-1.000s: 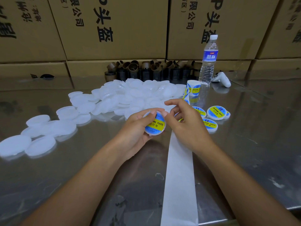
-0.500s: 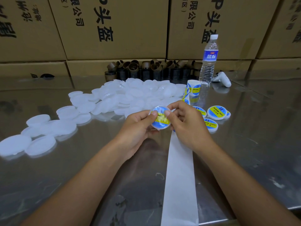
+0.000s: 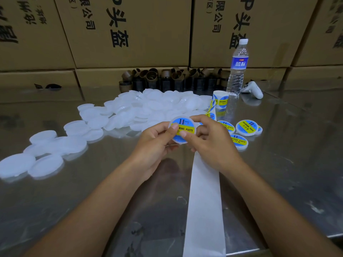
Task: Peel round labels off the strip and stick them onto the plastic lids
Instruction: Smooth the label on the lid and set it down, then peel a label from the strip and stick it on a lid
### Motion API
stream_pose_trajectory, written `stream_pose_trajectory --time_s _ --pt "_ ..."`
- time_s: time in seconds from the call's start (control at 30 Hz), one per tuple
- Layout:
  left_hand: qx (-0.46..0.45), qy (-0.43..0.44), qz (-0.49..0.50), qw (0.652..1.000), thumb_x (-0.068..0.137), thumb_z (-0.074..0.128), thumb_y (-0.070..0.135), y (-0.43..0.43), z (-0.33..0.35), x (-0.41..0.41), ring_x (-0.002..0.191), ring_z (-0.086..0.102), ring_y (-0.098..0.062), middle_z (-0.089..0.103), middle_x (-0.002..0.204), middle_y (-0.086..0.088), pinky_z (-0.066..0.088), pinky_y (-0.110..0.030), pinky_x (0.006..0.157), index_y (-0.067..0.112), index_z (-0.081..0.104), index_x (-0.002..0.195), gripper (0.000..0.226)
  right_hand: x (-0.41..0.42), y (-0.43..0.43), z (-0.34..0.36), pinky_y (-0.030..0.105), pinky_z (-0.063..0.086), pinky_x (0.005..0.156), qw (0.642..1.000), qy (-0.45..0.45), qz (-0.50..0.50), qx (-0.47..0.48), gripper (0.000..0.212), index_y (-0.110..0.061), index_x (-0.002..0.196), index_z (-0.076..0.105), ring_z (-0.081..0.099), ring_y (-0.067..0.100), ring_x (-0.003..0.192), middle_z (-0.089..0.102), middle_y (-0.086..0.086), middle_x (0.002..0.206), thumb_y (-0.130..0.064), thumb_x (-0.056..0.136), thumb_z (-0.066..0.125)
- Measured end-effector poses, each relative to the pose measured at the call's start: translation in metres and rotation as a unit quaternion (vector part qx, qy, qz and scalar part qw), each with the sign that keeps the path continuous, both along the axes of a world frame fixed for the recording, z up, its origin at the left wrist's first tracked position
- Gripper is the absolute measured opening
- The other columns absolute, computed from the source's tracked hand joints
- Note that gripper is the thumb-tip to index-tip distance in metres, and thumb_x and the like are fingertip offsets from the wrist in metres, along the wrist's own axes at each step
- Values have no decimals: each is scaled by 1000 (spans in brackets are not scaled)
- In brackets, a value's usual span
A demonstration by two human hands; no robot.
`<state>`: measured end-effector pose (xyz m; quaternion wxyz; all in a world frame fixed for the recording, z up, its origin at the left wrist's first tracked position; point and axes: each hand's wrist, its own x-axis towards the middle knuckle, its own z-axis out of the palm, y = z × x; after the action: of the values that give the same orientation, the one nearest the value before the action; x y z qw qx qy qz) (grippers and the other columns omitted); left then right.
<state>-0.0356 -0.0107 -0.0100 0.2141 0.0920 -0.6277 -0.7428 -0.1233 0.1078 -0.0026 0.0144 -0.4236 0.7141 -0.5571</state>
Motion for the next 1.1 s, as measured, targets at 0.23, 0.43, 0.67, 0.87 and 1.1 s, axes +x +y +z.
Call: stream_pose_trajectory --time_s 0.23,0.43,0.67,0.87,1.1 --pt "14 2 2 1000 92 54 28 2 1 0 82 65 -11 72 98 -6 51 -16 70 11 68 102 24 0 0 -2 21 39 59 1000 6 6 8 42 -25 113 52 45 3 52 66 9 79 -18 79 75" --pt "30 11 13 999 94 53 25 1 3 0 77 67 -9 71 92 -3 50 -17 68 10 67 103 22 0 0 -1 27 47 64 1000 2 13 -22 28 -28 111 48 60 19 57 57 -3 60 -12 91 59" --pt "31 7 32 999 90 59 15 1 1 -1 69 65 -8 71 83 -1 54 -18 68 8 65 108 20 -1 0 0 31 46 67 999 13 -18 -30 19 -29 105 50 60 27 66 58 2 64 -14 94 54" --pt "20 2 43 999 90 60 9 -1 -1 -3 64 63 -7 70 77 -1 53 -18 63 9 65 106 17 -1 0 2 12 41 52 998 -13 -23 -48 15 -25 104 54 56 -1 50 59 3 62 -14 98 46" --pt "-33 -34 145 988 87 68 16 -6 -3 -6 85 62 -14 67 95 -3 51 -33 84 24 64 102 17 -6 1 7 21 46 56 987 -88 -87 -106 21 -27 101 58 57 4 48 61 12 72 -10 96 47"
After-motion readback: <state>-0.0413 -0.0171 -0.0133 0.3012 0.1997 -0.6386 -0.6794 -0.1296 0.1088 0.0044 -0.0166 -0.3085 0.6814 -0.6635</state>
